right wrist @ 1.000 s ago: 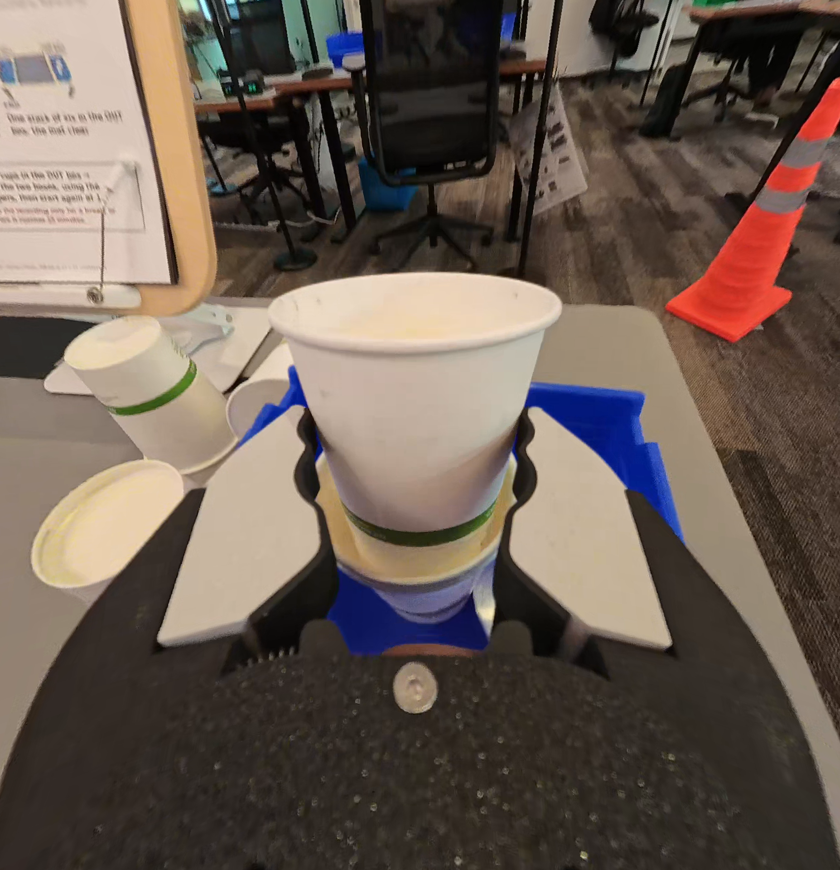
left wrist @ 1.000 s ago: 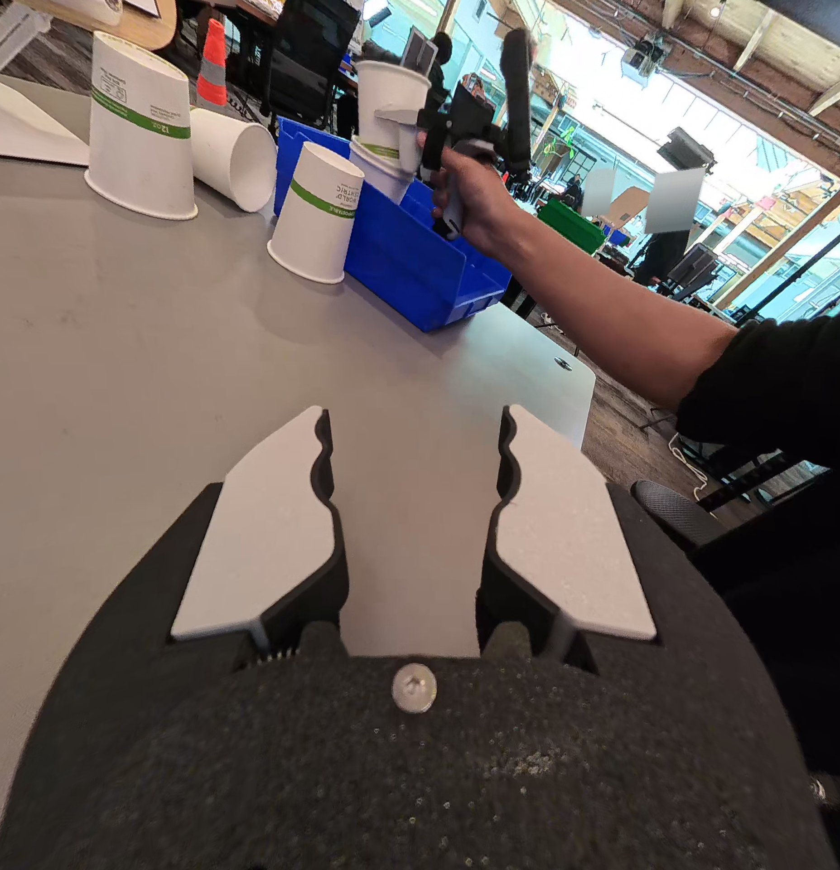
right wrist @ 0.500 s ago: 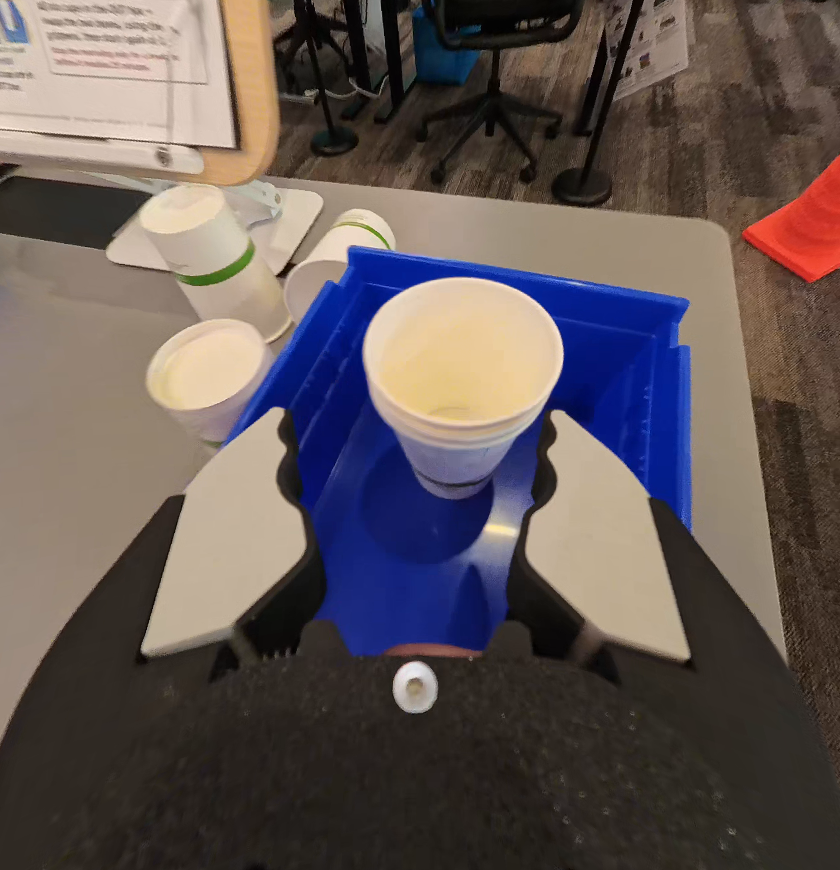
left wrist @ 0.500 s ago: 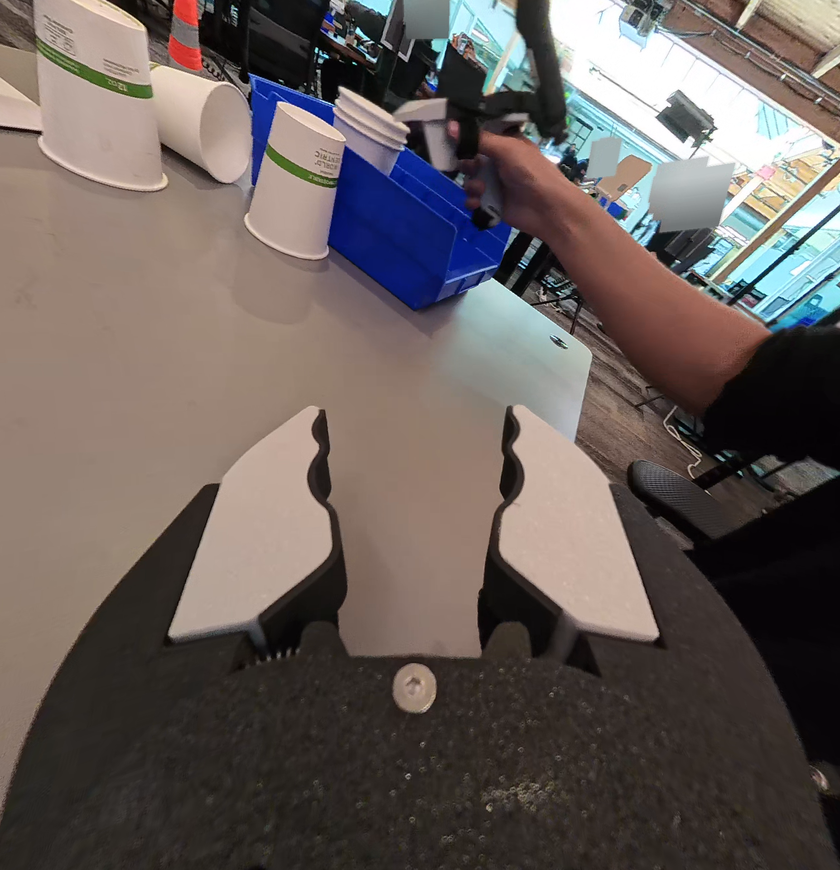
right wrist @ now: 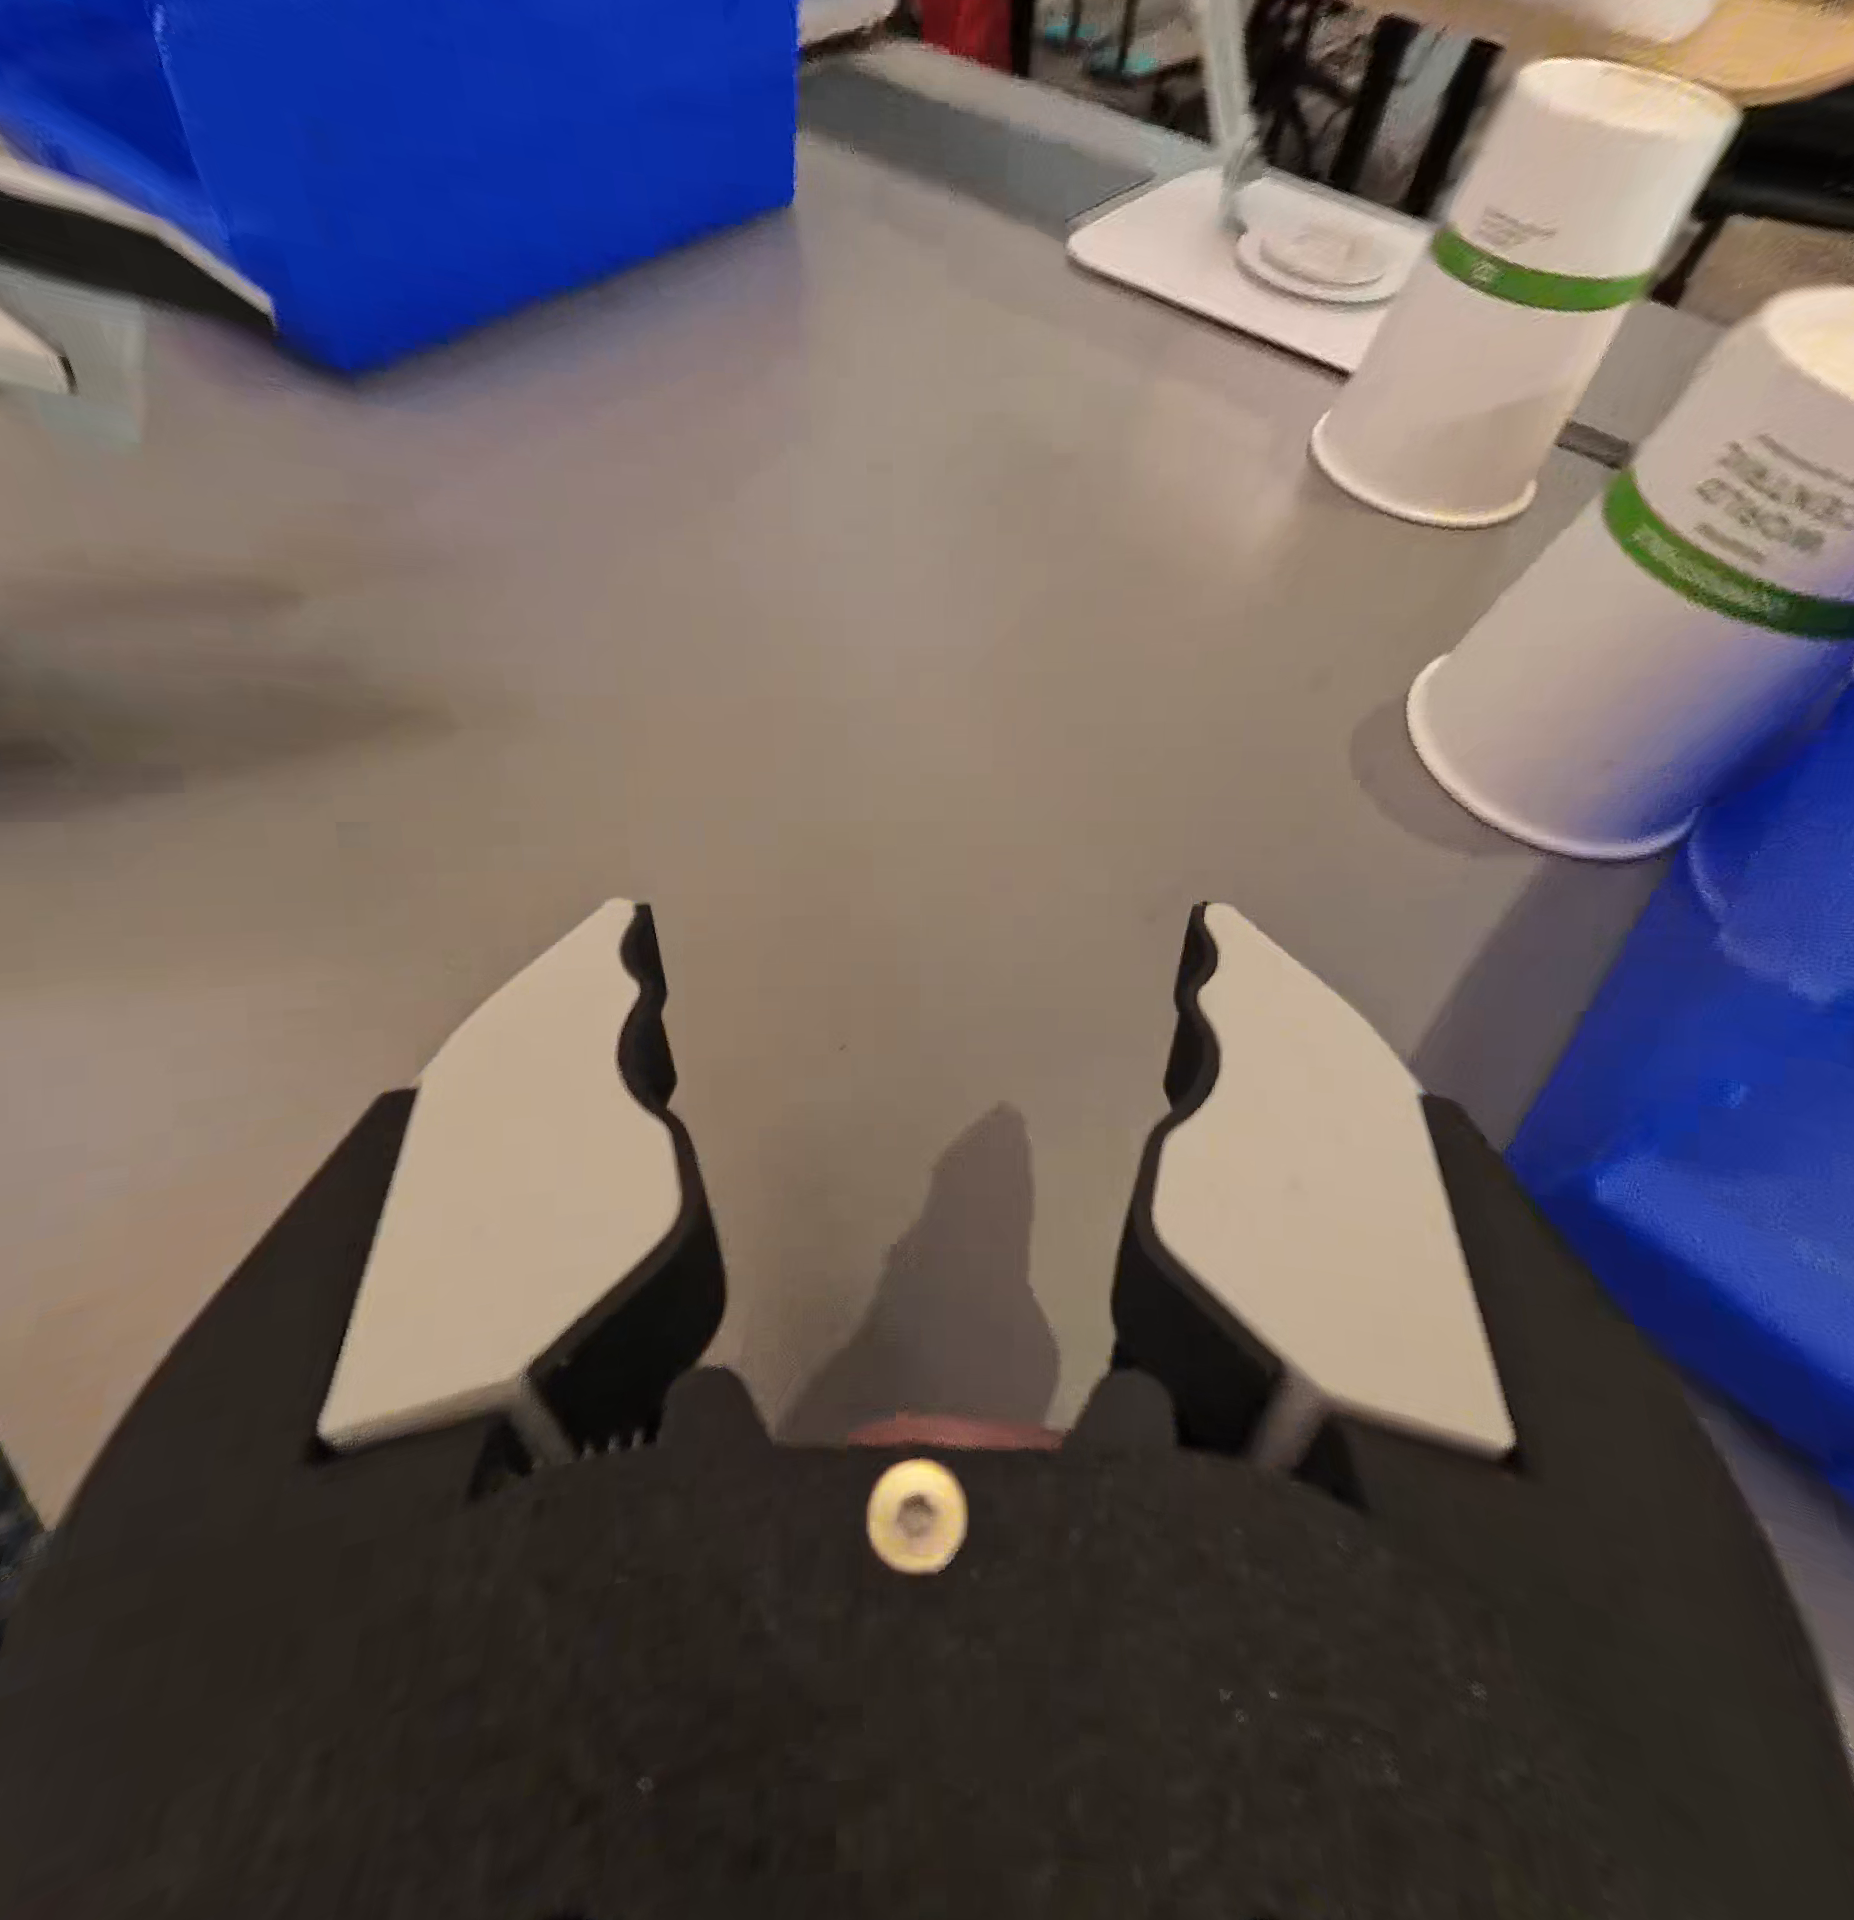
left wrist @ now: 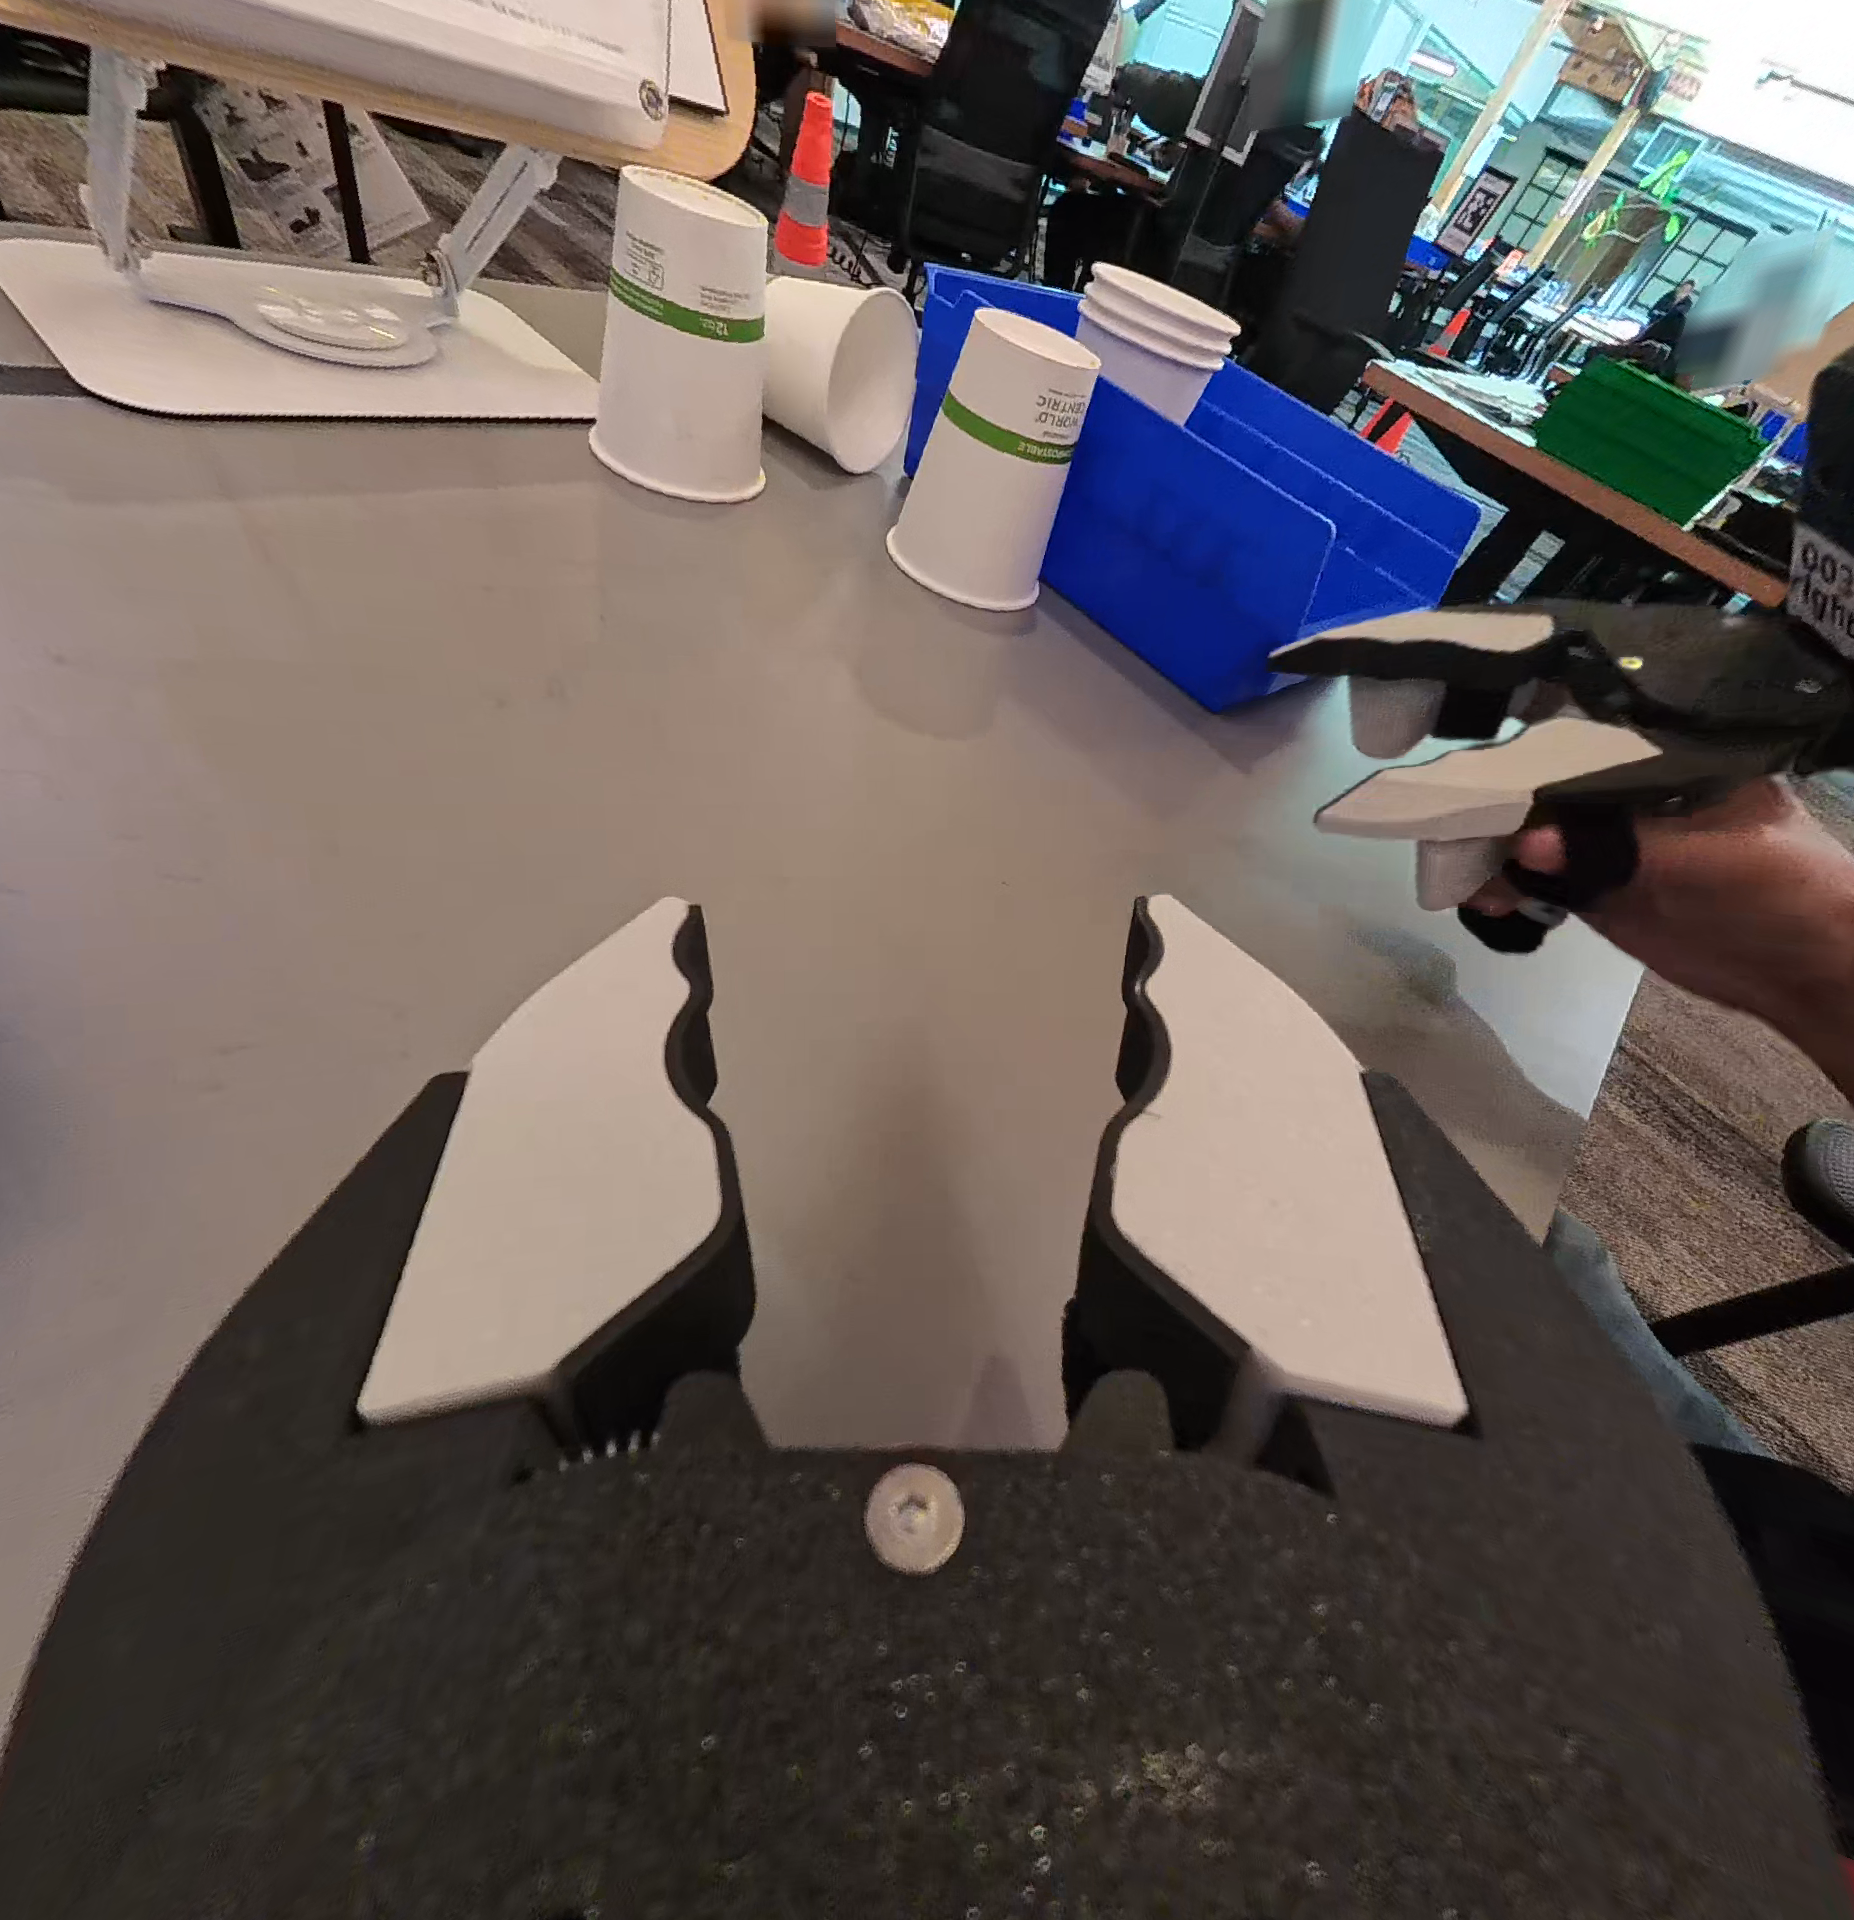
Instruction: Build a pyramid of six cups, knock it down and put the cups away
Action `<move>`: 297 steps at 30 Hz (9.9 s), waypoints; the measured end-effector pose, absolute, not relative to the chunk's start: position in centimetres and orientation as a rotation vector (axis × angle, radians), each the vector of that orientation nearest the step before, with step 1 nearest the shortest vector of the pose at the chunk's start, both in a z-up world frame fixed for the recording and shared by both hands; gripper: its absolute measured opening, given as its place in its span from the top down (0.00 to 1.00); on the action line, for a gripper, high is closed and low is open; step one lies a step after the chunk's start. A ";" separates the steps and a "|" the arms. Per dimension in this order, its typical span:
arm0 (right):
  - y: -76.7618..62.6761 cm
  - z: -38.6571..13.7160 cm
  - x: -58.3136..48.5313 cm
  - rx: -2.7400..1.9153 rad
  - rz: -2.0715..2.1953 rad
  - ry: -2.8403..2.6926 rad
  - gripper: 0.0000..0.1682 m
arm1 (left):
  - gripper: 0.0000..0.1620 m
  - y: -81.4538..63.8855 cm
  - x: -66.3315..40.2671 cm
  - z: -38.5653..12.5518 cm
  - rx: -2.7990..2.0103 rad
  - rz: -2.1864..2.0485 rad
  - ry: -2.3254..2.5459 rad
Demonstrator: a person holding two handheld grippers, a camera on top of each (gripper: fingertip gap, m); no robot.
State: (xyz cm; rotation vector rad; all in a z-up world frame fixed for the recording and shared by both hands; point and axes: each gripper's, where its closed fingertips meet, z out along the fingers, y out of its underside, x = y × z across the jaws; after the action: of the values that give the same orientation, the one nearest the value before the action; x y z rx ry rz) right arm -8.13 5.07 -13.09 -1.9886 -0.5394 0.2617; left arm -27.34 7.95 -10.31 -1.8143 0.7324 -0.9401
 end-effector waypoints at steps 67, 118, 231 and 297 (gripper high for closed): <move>7.7 -3.4 -15.0 -1.828 1.086 -1.078 0.39 | 1.00 5.4 -24.7 -2.4 -1.336 -0.591 2.349; 25.5 1.1 19.2 -1.621 -0.019 0.091 0.52 | 0.55 5.5 -29.4 -9.9 -1.839 -0.914 0.694; 20.5 2.4 -12.4 -1.951 1.029 -0.431 0.54 | 0.64 9.3 -25.1 -5.3 -1.667 -1.106 0.940; 18.4 9.7 14.3 -1.430 0.147 -0.056 0.54 | 0.50 4.0 -26.8 -8.0 -1.734 -1.297 0.736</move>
State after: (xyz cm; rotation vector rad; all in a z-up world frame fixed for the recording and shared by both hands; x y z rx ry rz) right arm 14.33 18.38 9.72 -1.4303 -0.0559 0.1473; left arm -26.81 3.97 -7.99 -1.7344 0.7362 -1.2970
